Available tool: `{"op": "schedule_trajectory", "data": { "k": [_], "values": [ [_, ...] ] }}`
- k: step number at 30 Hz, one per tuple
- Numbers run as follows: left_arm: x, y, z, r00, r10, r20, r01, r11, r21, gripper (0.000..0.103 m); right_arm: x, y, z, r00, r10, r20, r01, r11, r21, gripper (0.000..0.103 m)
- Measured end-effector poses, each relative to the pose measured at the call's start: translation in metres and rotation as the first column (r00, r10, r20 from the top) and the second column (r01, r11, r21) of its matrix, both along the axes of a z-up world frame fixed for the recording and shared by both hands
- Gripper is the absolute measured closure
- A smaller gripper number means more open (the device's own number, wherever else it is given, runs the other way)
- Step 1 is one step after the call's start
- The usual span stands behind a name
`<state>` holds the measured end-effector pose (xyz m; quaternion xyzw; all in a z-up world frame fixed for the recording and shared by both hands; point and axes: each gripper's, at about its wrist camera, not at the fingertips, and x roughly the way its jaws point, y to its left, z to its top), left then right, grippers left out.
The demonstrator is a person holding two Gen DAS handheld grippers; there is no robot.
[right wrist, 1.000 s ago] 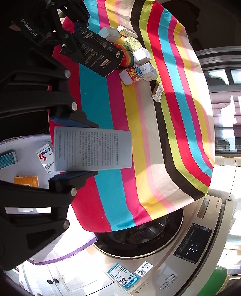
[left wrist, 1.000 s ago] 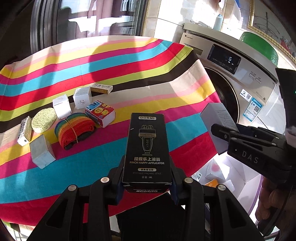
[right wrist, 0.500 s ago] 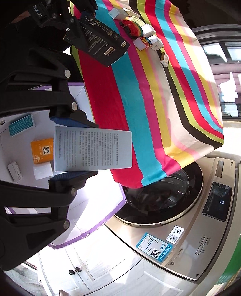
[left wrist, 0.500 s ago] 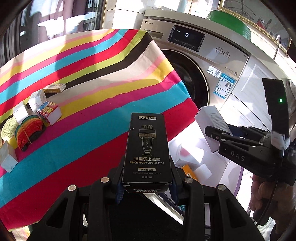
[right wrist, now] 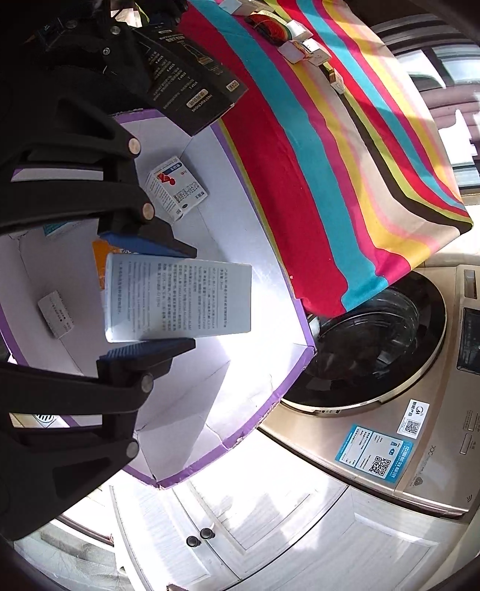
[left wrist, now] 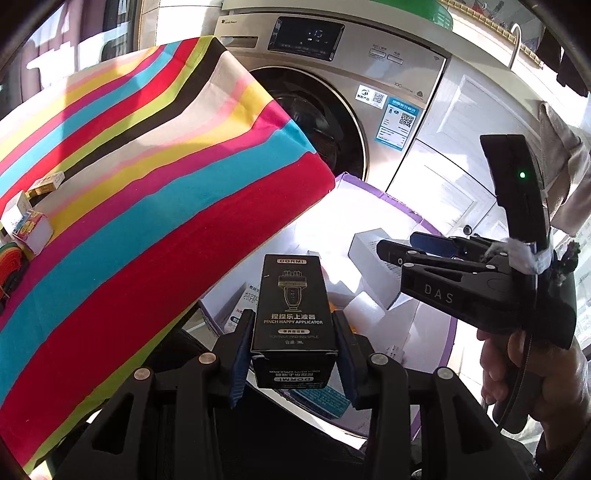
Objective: Organize objects
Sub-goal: 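Carry the DORMI box and leaflet down into the cardboard box and open both tools, then grasp the grey foam block with left tool while right tool grasps the red printed box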
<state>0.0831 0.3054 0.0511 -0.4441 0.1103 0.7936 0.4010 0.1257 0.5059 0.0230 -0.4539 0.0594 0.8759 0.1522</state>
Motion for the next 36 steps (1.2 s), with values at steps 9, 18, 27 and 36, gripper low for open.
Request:
{"op": "schedule_trajectory", "data": {
  "k": [9, 18, 27, 36],
  "values": [
    [0.002, -0.01, 0.006, 0.999, 0.03, -0.031, -0.029, 0.999, 0.018, 0.036, 0.0, 0.0, -0.001, 1.0, 0.0, -0.009, 0.0, 0.999, -0.035, 0.037],
    [-0.015, -0.047, 0.006, 0.986, 0.156, -0.052, -0.155, 0.988, 0.008, 0.036, -0.005, -0.014, 0.001, 1.0, 0.029, -0.011, -0.03, 0.998, -0.052, 0.032],
    [-0.046, -0.118, 0.006, 0.924, 0.375, -0.08, -0.375, 0.927, 0.011, 0.036, -0.033, -0.053, 0.009, 0.988, 0.156, -0.007, -0.156, 0.987, -0.043, 0.031],
    [-0.072, -0.2, 0.02, 0.785, 0.616, -0.066, -0.611, 0.788, 0.08, 0.036, -0.071, -0.115, 0.011, 0.949, 0.315, 0.012, -0.313, 0.948, -0.06, 0.031]
  ]
}}
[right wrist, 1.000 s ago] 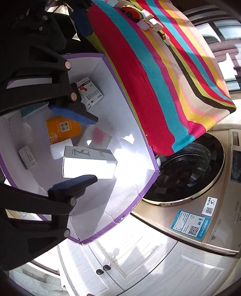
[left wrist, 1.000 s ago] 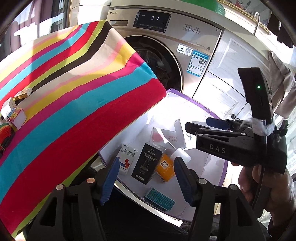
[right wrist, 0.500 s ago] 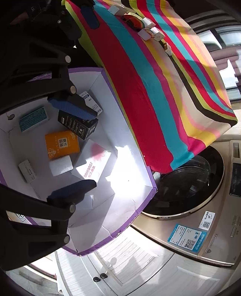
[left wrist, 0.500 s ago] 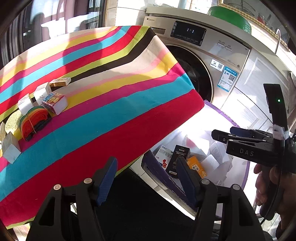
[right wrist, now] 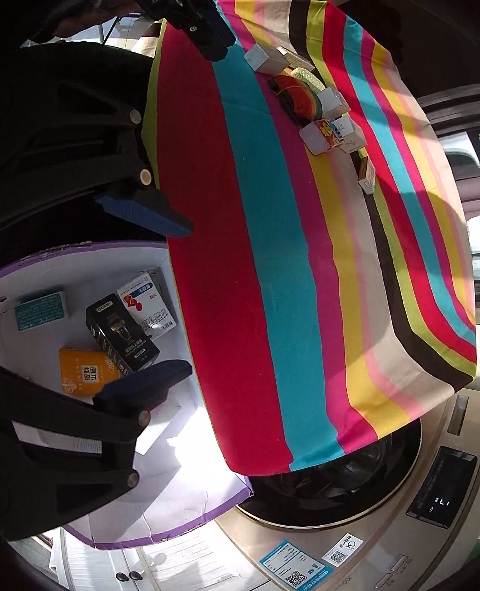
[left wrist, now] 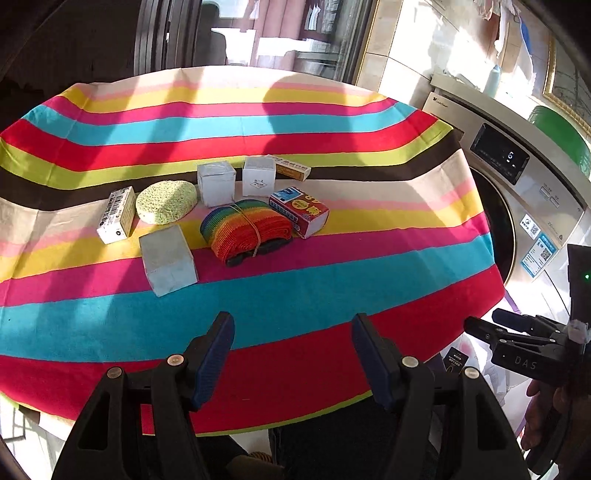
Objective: Organize objects
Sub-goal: 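Grasp the grey foam block with left tool while right tool grasps the red printed box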
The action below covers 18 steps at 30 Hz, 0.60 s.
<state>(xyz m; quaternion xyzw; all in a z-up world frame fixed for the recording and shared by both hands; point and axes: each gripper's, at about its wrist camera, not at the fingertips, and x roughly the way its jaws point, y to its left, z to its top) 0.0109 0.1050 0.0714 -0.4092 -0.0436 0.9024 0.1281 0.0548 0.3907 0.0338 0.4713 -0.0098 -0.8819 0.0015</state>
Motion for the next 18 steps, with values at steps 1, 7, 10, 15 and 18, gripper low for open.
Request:
{"op": "schedule_trajectory", "data": {
  "k": [1, 7, 10, 15, 18],
  "values": [
    [-0.004, -0.009, 0.001, 0.999, 0.033, 0.0, -0.033, 0.999, 0.008, 0.036, -0.004, -0.006, 0.0, 1.0, 0.015, 0.002, -0.015, 1.0, -0.002, 0.031],
    [-0.032, -0.052, -0.005, 0.983, 0.177, 0.039, -0.178, 0.983, 0.043, 0.036, -0.027, -0.04, -0.001, 0.995, 0.096, 0.021, -0.095, 0.995, -0.015, 0.031],
    [-0.043, -0.059, -0.01, 0.977, 0.203, 0.068, -0.207, 0.977, 0.045, 0.036, -0.039, -0.052, 0.001, 0.994, 0.109, 0.022, -0.109, 0.993, -0.034, 0.031],
    [-0.062, -0.065, -0.019, 0.967, 0.231, 0.105, -0.236, 0.971, 0.035, 0.036, -0.059, -0.072, 0.004, 0.99, 0.139, 0.02, -0.139, 0.99, -0.025, 0.031],
    [-0.073, -0.068, -0.025, 0.962, 0.241, 0.131, -0.247, 0.969, 0.029, 0.036, -0.072, -0.081, 0.004, 0.987, 0.156, 0.026, -0.155, 0.987, -0.034, 0.031]
  ]
}}
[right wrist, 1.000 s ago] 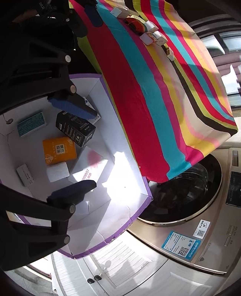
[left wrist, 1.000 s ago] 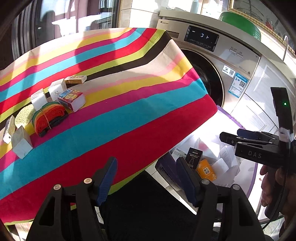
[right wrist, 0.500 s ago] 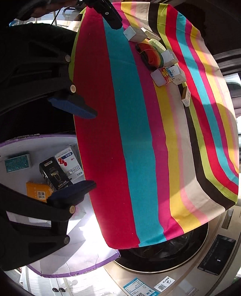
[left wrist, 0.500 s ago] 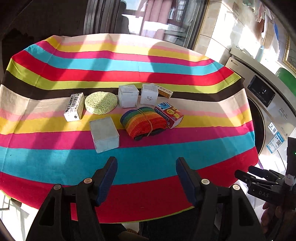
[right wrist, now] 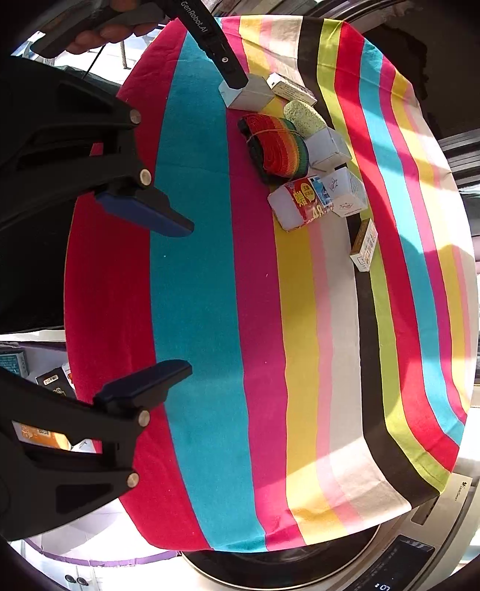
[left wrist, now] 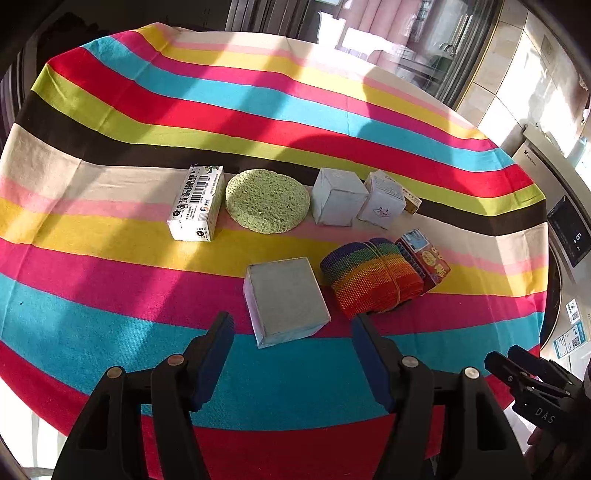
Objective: Organize objects
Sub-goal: 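Grasp the grey foam block with left tool while right tool grasps the red printed box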
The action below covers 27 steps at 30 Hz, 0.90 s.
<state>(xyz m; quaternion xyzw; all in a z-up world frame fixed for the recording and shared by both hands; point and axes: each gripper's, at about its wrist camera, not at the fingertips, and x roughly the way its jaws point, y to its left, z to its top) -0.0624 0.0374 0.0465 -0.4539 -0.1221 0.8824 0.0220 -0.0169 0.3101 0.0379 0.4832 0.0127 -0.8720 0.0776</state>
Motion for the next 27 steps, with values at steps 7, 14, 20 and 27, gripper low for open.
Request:
{"op": "schedule_trajectory", "data": {
  "k": [7, 14, 20, 27],
  "values": [
    [-0.017, -0.004, -0.013, 0.999, -0.008, 0.045, 0.009, 1.0, -0.03, 0.055, -0.025, -0.024, 0.004, 0.999, 0.051, -0.002, -0.051, 0.999, -0.008, 0.031],
    [-0.029, -0.018, -0.014, 0.999, -0.007, 0.042, 0.008, 0.999, -0.042, 0.056, -0.049, -0.049, 0.006, 0.995, 0.103, -0.005, -0.103, 0.995, -0.014, 0.031],
    [-0.035, -0.022, -0.014, 0.999, -0.007, 0.04, 0.009, 0.999, -0.04, 0.057, -0.069, -0.068, -0.002, 0.99, 0.142, 0.006, -0.142, 0.99, 0.009, 0.031],
    [-0.037, -0.027, -0.013, 0.999, -0.018, 0.036, 0.019, 0.999, -0.03, 0.057, -0.092, -0.083, -0.013, 0.985, 0.169, 0.019, -0.17, 0.984, 0.049, 0.031]
  ]
}}
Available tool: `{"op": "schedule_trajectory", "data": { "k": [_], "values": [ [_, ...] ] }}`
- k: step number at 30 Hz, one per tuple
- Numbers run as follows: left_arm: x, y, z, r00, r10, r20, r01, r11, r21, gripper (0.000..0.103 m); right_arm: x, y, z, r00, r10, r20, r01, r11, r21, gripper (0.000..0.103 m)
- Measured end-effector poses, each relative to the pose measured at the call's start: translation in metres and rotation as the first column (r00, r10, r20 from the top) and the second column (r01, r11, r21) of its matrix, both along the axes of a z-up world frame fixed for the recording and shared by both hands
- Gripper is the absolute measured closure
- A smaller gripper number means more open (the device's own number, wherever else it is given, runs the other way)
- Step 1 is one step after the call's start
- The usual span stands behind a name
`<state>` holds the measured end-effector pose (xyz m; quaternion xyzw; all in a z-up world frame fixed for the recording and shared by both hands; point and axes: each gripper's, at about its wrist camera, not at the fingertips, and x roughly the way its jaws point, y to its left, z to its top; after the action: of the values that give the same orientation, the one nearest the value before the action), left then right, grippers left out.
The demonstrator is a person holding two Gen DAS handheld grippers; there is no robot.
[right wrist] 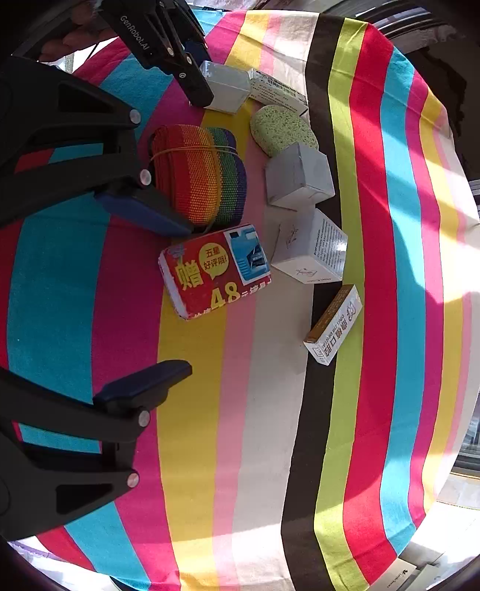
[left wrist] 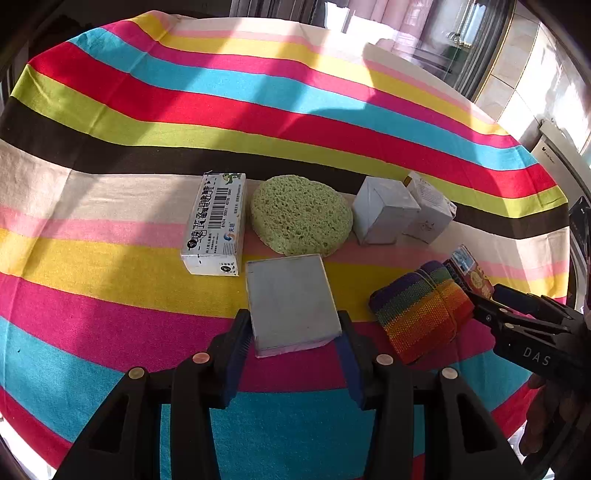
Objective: Organize objects
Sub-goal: 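Grasp the grey foam block with left tool while right tool grasps the red printed box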
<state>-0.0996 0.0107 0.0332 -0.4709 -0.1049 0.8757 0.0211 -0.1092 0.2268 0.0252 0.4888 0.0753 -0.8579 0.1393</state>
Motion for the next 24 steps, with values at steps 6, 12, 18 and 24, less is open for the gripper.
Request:
{"op": "schedule_trajectory", "data": {
  "k": [6, 12, 18, 24],
  "values": [
    [-0.004, -0.002, -0.002, 1.0, -0.011, 0.003, 0.011, 1.0, -0.002, 0.057, -0.016, -0.002, -0.003, 1.0, -0.006, -0.008, 0.006, 1.0, -0.007, 0.031],
    [0.0, -0.003, -0.001, 1.0, -0.009, 0.006, 0.009, 1.0, 0.004, 0.057, -0.025, -0.007, -0.012, 1.0, -0.001, -0.007, 0.001, 1.0, 0.001, 0.047],
    [0.01, -0.003, 0.001, 1.0, -0.007, 0.012, 0.006, 1.0, 0.011, 0.057, -0.018, -0.014, -0.011, 1.0, 0.013, -0.021, -0.012, 1.0, 0.022, 0.058],
    [0.023, 0.0, 0.003, 1.0, -0.013, 0.009, 0.013, 1.0, 0.013, 0.058, -0.002, -0.003, -0.012, 1.0, 0.0, -0.017, 0.0, 1.0, 0.017, 0.058]
  ]
}}
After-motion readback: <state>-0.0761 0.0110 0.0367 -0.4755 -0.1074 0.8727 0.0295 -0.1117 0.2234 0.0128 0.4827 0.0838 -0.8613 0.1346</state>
